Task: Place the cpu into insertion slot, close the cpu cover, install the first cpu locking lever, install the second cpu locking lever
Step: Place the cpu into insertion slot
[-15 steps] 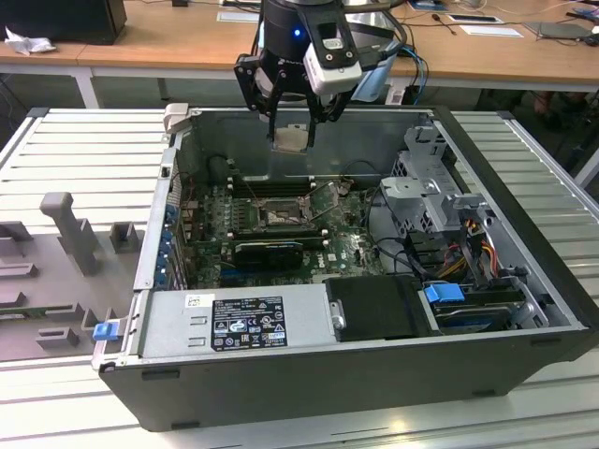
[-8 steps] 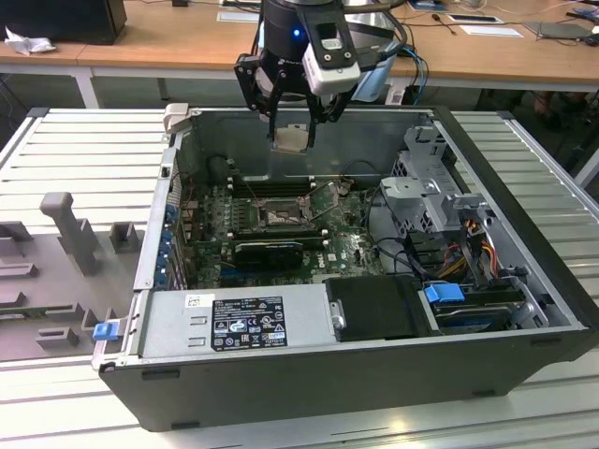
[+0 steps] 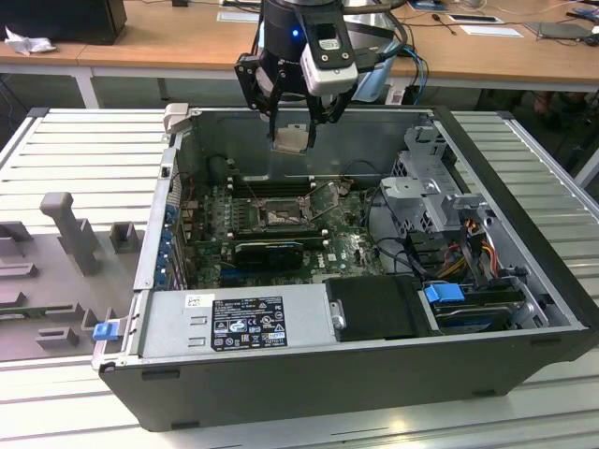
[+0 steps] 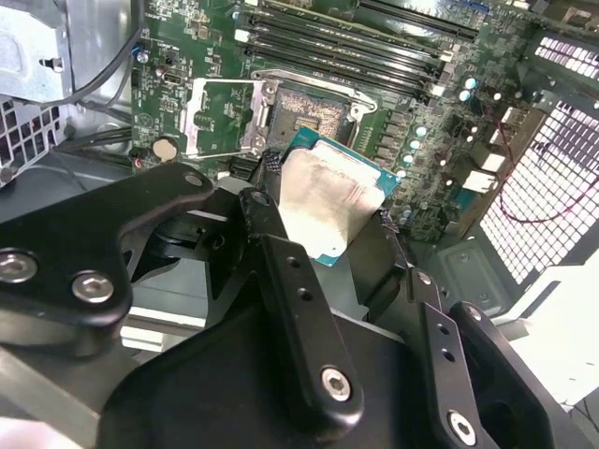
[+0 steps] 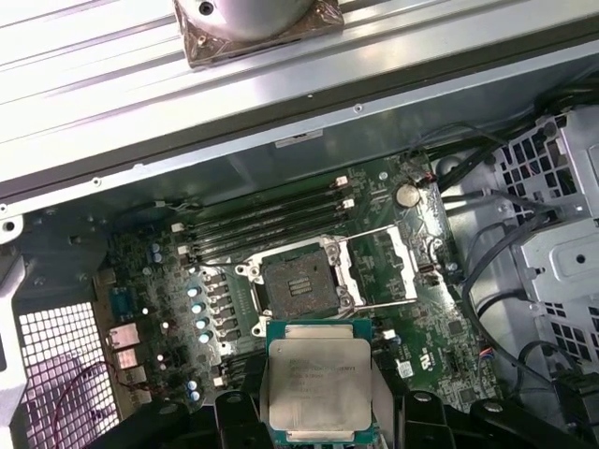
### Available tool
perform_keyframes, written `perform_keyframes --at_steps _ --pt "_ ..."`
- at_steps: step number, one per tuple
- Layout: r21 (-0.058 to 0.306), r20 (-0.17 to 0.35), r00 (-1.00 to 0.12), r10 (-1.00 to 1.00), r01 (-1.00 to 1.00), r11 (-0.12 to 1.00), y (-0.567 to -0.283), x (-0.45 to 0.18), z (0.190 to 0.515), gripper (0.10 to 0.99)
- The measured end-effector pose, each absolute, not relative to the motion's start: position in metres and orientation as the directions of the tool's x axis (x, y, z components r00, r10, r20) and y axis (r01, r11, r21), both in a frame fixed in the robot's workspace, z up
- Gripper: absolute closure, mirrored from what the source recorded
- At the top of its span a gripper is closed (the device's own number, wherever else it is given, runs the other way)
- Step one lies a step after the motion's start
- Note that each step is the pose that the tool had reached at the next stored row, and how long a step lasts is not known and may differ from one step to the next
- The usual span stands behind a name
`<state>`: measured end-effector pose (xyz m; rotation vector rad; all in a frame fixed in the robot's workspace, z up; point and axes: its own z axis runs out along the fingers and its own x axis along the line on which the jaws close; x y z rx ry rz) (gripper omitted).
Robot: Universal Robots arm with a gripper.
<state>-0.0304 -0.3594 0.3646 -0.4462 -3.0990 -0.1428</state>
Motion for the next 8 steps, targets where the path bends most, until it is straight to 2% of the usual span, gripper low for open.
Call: perform_keyframes --at_steps 8 --pt "0.089 0.02 -0.951 0.31 0.31 0.946 -0.3593 -0.0304 0.3645 0.557"
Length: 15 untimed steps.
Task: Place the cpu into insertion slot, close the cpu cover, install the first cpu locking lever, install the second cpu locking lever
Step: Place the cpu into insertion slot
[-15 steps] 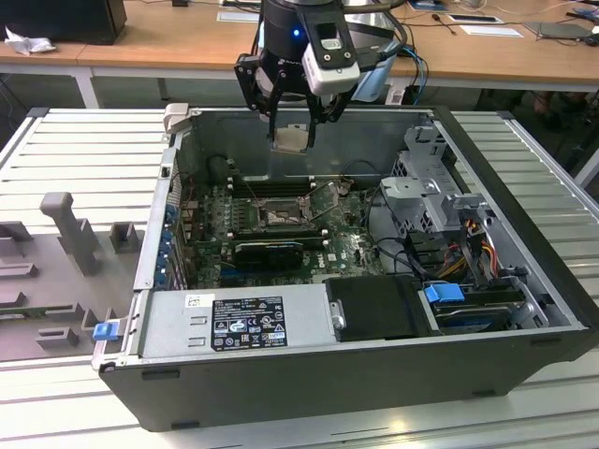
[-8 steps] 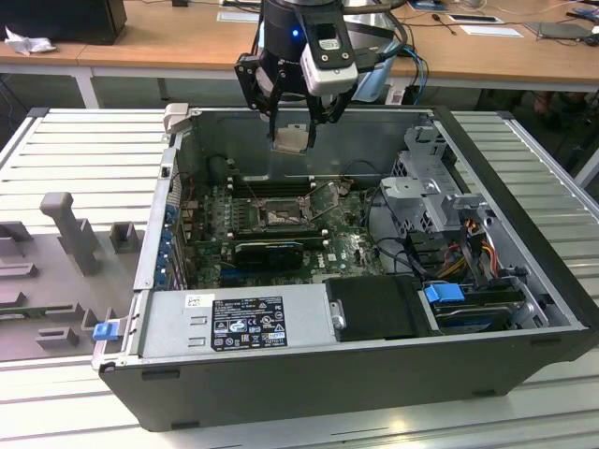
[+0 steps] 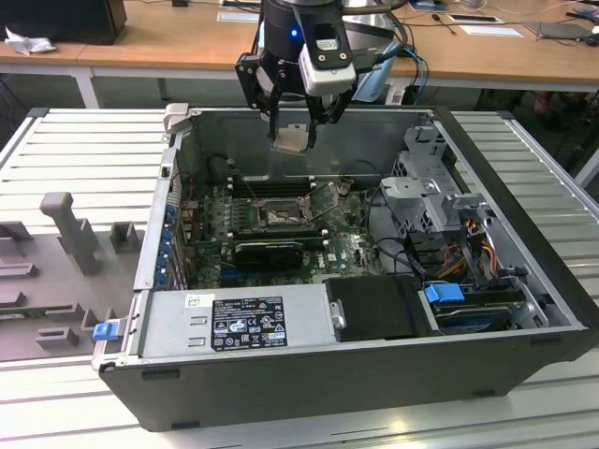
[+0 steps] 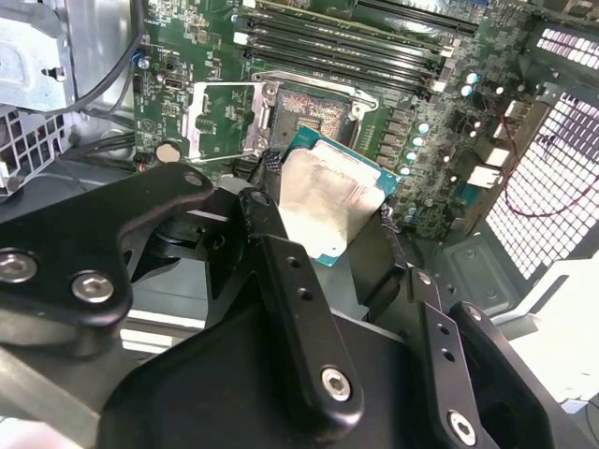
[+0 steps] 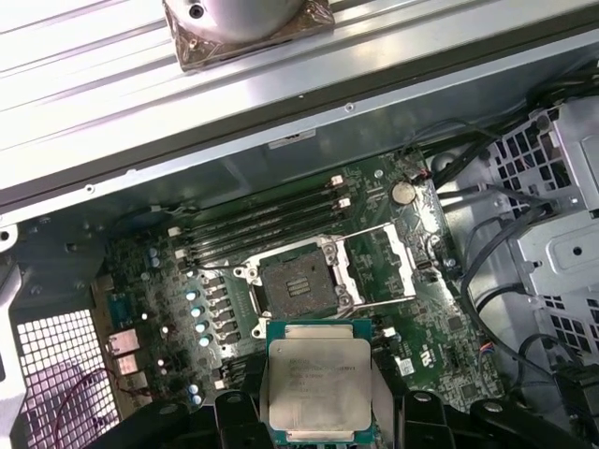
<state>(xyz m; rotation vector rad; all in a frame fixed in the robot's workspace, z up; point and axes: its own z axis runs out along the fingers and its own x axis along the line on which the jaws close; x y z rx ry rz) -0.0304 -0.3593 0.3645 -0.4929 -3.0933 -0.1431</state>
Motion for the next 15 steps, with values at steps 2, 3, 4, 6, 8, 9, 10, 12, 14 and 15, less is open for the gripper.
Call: perform_keyframes --at_steps 2,3,4,6,8,9,10,12,14,15 --pt "0.089 0.02 -0.948 0.318 0.318 0.944 -0.3594 -0.0304 0.3645 0.557" --pt "0.089 0.02 -0.947 0.32 0.321 0.943 -0.3594 -0.0304 0.3645 0.557" --pt "0.089 0.02 -0.946 0.323 0.324 0.942 -0.3594 -0.0304 0.3645 0.557" --pt "0.089 0.02 -0.944 0.33 0.33 0.94 -0.3594 -0.0304 0.3645 0.557" --pt "0.089 0.02 -0.942 0.336 0.337 0.937 -0.3594 -0.0304 0.3643 0.557" --pt "0.089 0.02 -0.941 0.339 0.339 0.936 -0.3594 -0.0304 0.3643 0.557" --pt "0.089 0.02 -0.939 0.342 0.343 0.935 -0.3594 -0.0304 0.3643 0.557" --pt "0.089 0.02 -0.937 0.35 0.35 0.932 -0.3594 -0.0304 0.3642 0.557" --pt "0.089 0.02 -0.932 0.363 0.363 0.927 -0.3593 -0.0304 0.364 0.557" --pt "0.089 0.02 -0.926 0.376 0.376 0.922 -0.3593 -0.0304 0.3638 0.557"
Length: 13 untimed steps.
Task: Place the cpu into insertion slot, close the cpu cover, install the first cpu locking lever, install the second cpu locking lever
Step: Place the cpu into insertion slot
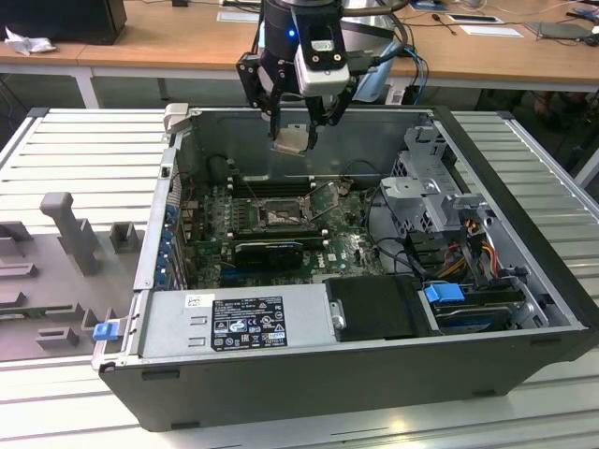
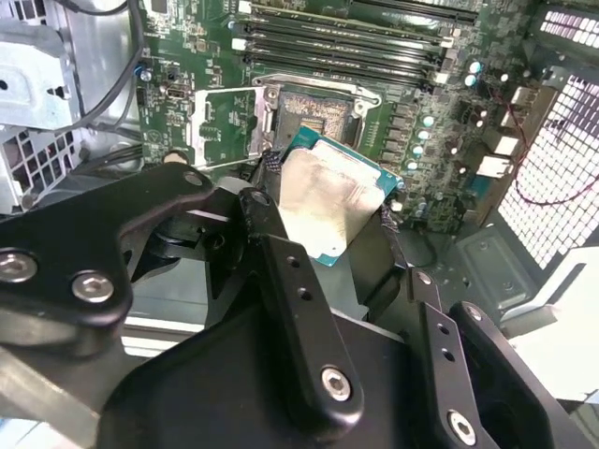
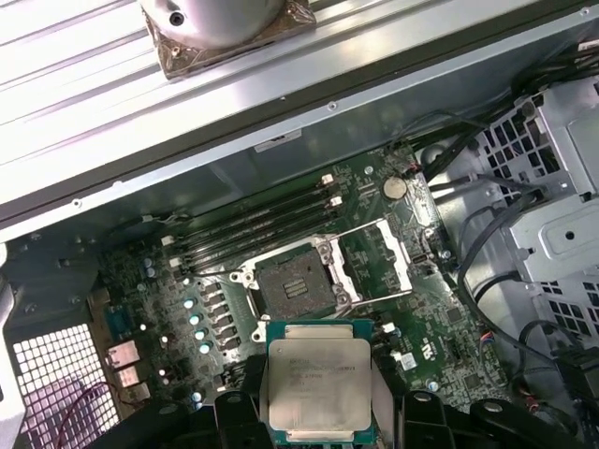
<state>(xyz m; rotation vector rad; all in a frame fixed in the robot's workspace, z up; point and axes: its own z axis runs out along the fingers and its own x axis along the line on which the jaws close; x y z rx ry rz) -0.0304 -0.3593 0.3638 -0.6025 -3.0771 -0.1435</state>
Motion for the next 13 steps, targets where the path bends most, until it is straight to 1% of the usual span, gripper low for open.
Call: perform_keyframes --at_steps 13 --pt "0.089 0.02 -0.877 0.479 0.479 0.873 -0.3593 -0.0304 0.3625 0.557"
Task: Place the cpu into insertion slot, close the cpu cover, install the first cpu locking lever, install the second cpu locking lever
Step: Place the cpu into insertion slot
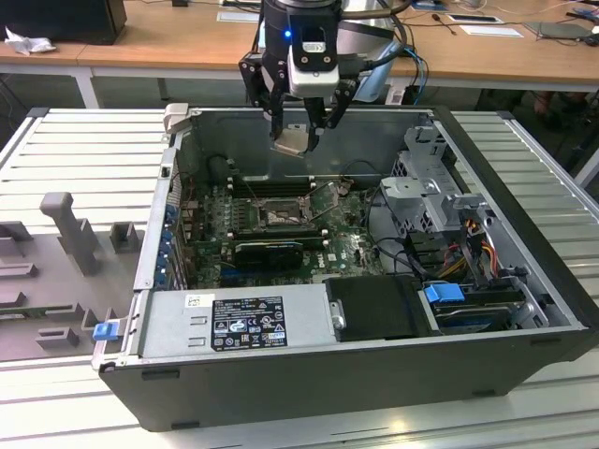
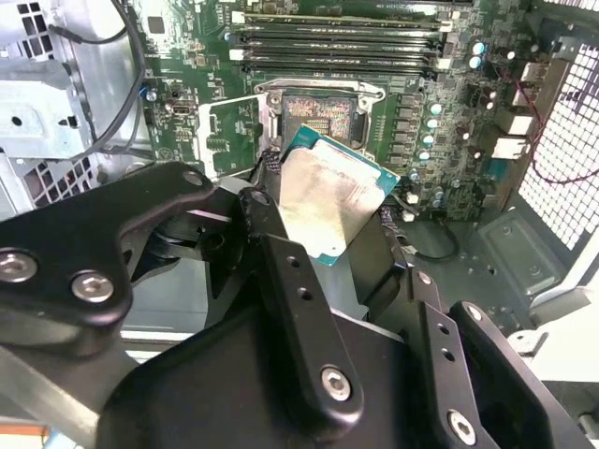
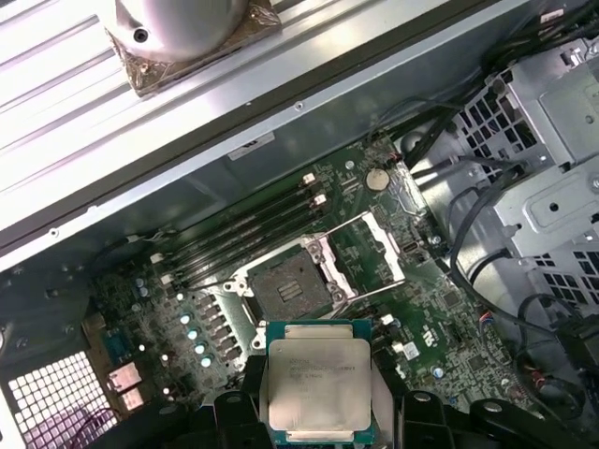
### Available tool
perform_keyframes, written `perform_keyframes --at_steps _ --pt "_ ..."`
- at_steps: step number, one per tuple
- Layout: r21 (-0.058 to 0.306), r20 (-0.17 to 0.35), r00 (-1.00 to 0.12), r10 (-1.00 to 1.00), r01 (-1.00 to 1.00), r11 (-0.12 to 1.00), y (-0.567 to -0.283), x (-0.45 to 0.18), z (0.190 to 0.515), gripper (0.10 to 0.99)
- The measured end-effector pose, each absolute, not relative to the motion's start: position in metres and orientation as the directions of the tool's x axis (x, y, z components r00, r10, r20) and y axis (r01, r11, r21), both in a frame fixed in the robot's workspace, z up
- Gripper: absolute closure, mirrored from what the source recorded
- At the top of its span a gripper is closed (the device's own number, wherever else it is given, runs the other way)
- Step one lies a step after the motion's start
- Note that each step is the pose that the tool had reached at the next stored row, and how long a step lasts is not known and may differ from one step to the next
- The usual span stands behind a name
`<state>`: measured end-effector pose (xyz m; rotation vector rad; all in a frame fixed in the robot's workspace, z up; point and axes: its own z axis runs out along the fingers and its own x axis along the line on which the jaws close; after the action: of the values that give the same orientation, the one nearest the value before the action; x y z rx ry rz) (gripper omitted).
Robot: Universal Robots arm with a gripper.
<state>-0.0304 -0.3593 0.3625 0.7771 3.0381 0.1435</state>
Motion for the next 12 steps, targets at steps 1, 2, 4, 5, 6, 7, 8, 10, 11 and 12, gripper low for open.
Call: perform_keyframes --at_steps 1,2,4,5,6,7,8,10,11,12 --pt "0.089 0.02 -0.875 0.483 0.483 0.871 -0.3594 -0.0304 0.3625 0.557" --pt "0.089 0.02 -0.872 0.488 0.488 0.868 -0.3594 -0.0304 0.3625 0.557" --pt "0.089 0.02 -0.864 0.503 0.503 0.86 -0.3593 -0.0304 0.3623 0.557" --pt "0.089 0.02 -0.86 0.511 0.51 0.855 -0.3594 -0.0304 0.3623 0.557" --pt "0.089 0.02 -0.853 0.521 0.521 0.849 -0.3594 -0.0304 0.3622 0.557" --pt "0.089 0.02 -0.845 0.534 0.533 0.841 -0.3593 -0.0304 0.3621 0.557" --pt "0.089 0.02 -0.839 0.544 0.543 0.835 -0.3593 -0.0304 0.362 0.557" --pt "0.089 0.02 -0.835 0.55 0.55 0.831 -0.3593 -0.0304 0.3618 0.557" --pt "0.089 0.02 -0.833 0.553 0.552 0.829 -0.3593 -0.0304 0.3616 0.557" --pt "0.089 0.02 -0.832 0.555 0.554 0.828 -0.3593 -0.0304 0.3615 0.557"
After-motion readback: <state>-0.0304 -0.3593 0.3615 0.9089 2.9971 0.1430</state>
